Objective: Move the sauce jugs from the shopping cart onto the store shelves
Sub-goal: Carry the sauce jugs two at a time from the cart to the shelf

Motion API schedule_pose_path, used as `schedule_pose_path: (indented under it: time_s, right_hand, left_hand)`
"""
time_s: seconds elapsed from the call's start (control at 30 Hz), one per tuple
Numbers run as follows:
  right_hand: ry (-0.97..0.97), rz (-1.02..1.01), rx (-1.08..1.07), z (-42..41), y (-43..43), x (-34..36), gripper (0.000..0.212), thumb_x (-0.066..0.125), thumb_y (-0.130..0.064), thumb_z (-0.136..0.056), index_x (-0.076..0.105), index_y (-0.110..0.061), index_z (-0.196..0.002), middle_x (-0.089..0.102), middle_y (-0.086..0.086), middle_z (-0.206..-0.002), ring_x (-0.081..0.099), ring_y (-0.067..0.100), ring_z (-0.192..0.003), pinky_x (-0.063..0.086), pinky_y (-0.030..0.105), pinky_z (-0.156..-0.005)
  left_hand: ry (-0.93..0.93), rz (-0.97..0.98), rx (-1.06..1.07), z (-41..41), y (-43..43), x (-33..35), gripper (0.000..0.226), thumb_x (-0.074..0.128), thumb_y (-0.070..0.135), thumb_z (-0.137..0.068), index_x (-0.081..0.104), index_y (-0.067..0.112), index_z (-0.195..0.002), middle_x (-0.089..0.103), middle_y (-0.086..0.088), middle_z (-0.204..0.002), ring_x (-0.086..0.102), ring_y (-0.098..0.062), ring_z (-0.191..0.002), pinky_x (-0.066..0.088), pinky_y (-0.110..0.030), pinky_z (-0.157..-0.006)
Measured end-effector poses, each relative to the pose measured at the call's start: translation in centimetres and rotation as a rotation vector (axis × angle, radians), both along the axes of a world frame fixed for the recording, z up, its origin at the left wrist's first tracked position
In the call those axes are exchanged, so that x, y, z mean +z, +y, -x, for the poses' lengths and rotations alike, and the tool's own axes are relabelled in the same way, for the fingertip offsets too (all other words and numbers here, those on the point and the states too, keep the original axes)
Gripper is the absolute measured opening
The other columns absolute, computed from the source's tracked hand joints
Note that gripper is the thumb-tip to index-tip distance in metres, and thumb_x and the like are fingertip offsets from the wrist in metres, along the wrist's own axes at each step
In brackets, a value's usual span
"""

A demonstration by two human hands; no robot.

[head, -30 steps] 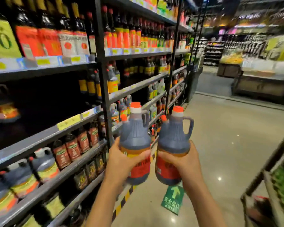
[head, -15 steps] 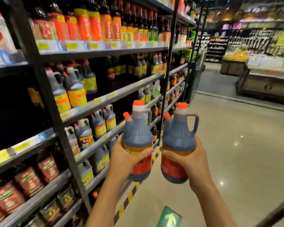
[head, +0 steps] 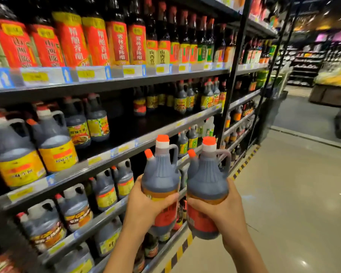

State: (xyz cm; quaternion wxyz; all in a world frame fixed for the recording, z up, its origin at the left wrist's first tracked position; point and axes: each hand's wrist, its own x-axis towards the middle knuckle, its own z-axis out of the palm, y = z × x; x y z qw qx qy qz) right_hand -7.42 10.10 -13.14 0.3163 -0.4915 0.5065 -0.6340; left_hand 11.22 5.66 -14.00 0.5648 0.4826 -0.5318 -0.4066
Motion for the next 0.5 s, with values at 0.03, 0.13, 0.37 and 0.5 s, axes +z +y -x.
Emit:
schedule_pose_path:
  time_s: [0.03,0.13,0.37,0.5]
  right_hand:
    - [0.0,0.0,0.009,0.4,-1.7,0.0,0.068,0.094,-0.038,-0.037,0.057,-0.049,-0.093,0.07,-0.018,-0.099,0.071,0.004,-0.084,0.057,0.018,-0.06]
    - [0.003,0.0,0.021,1.2,-6.8,0.4,0.069,0.095,-0.039,-0.038,0.057,-0.05,-0.095,0.071,-0.017,-0.1,0.071,0.003,-0.085,0.057,0.017,-0.061]
    - [-0.024,0.085,0.023,1.4,-18.2,3.0,0.074,0.095,-0.027,-0.043,0.058,-0.028,-0.108,0.073,-0.016,-0.1,0.072,0.005,-0.089,0.057,0.018,-0.065]
    - [-0.062,0.137,0.064,1.1,-23.8,4.5,0.081,0.094,-0.029,-0.043,0.058,-0.026,-0.115,0.072,-0.009,-0.108,0.071,0.009,-0.095,0.058,0.032,-0.074]
  left_hand:
    - [-0.006,0.001,-0.002,0.5,-1.9,0.0,0.075,0.095,0.033,-0.042,0.06,0.03,-0.109,0.073,0.016,-0.097,0.068,0.003,-0.087,0.052,-0.01,-0.06]
    - [-0.011,0.025,-0.025,1.6,-7.6,0.6,0.067,0.095,0.024,-0.051,0.057,0.038,-0.105,0.07,0.024,-0.093,0.066,0.009,-0.085,0.051,-0.011,-0.058]
    - [0.001,0.143,-0.073,1.3,-17.1,4.3,0.084,0.097,0.037,-0.043,0.059,0.029,-0.118,0.072,0.018,-0.105,0.067,0.005,-0.094,0.053,-0.01,-0.069]
    - [-0.03,0.23,-0.02,-0.4,-20.9,5.8,0.081,0.097,0.031,-0.046,0.058,0.031,-0.117,0.07,0.022,-0.107,0.067,0.004,-0.097,0.052,-0.01,-0.073]
